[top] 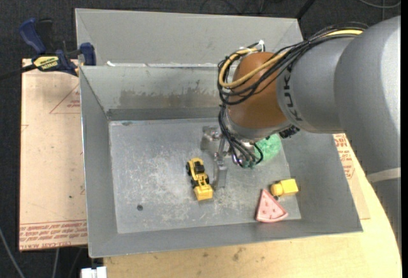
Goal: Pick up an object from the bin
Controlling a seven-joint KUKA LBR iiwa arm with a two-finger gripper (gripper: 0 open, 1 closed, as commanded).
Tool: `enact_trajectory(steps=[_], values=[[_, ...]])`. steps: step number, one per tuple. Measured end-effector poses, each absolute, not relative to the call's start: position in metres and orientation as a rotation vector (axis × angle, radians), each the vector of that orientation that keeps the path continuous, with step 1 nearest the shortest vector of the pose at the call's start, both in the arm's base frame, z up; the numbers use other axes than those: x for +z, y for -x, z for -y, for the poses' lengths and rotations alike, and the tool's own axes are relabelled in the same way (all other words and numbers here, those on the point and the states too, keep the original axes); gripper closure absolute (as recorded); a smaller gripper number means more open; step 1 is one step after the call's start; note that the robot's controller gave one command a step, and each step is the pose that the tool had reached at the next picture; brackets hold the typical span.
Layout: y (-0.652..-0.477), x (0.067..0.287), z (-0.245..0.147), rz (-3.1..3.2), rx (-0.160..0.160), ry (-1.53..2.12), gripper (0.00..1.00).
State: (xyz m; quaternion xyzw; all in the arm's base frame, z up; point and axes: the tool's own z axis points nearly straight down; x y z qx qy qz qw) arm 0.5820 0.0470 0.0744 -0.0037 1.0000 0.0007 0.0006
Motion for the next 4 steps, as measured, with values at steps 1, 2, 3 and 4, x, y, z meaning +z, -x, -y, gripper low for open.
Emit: enact_trajectory(steps=[1,2,3,4], values=[[-0.574,0.072,-0.066,-3.141,0.001,-0.036,0.0],[-0.574,0.071,-0.08,-3.107,0.001,0.446,0.0],[-0.557,0.07,-0.093,-3.094,0.003,0.536,1.0],[-0.557,0.07,-0.093,-3.094,0.002,0.537,1.0]])
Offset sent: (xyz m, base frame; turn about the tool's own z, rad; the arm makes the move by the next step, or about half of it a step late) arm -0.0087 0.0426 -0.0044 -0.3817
